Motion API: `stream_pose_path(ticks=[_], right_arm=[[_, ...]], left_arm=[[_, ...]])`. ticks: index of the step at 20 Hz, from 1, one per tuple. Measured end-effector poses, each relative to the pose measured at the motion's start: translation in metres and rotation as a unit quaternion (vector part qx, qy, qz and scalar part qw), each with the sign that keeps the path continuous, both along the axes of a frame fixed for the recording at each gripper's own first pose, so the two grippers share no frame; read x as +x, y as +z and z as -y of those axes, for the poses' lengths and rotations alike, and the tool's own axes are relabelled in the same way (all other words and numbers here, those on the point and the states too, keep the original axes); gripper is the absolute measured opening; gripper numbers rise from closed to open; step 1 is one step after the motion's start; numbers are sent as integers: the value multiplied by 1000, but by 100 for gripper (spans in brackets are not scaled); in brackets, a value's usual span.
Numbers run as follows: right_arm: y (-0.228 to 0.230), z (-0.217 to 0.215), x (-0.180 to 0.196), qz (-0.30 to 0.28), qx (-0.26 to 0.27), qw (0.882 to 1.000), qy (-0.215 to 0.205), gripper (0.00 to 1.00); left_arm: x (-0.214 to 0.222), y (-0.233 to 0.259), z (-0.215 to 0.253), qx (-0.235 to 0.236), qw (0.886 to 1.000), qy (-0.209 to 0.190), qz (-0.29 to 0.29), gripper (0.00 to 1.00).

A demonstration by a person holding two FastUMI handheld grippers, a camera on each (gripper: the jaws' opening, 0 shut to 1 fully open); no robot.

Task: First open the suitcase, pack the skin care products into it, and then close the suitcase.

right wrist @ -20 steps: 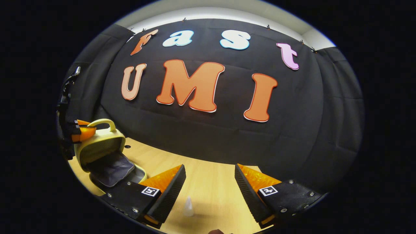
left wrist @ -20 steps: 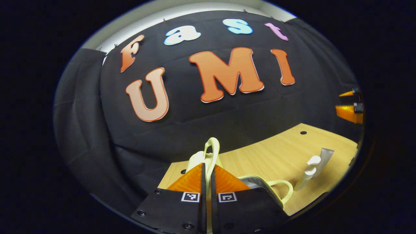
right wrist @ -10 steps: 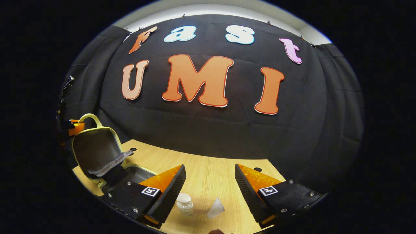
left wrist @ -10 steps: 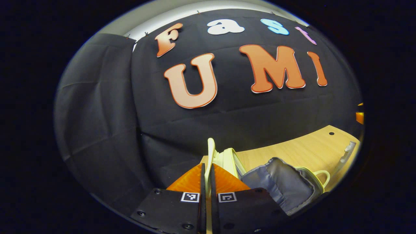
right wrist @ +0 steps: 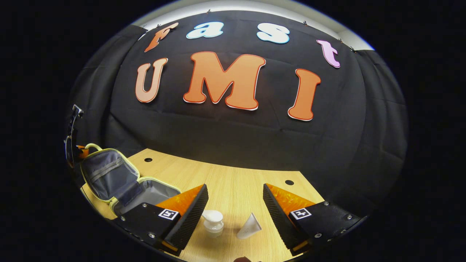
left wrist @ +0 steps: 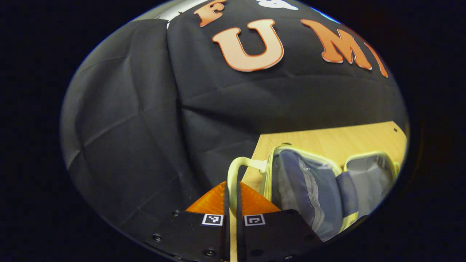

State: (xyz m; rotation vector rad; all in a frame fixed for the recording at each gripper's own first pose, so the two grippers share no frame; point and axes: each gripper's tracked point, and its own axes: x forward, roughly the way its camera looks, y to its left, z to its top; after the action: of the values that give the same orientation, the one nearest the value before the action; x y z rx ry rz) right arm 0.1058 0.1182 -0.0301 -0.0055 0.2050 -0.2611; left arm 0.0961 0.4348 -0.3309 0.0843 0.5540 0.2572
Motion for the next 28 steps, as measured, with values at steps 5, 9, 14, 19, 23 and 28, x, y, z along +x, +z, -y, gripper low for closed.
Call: stream_pose_path(ticks=[5,9,14,19,23,28], right_arm=[[-4,3,-2,-6,-5,1000,-4,96],[-7,10,-7,-5,-8,1000,-2,96],[-12,25,-18,-4,-3,1000,4,96],[-20,44,-34,-13,12,1000,17,96],[-30,55,-38,-16,22,999,35,96],[-47,64,-46,-25,23,997,64,96]], left_arm=[[-11,-26,-15,9,999,32,-10,18],[-9,29,40,-24,998,3,54,53],[-3,98,145,-37,989,-77,121,91],[-7,130,258,-44,977,-162,131,98],[-23,134,349,-66,964,-225,124,98],[-57,128,451,-96,951,-273,109,98]])
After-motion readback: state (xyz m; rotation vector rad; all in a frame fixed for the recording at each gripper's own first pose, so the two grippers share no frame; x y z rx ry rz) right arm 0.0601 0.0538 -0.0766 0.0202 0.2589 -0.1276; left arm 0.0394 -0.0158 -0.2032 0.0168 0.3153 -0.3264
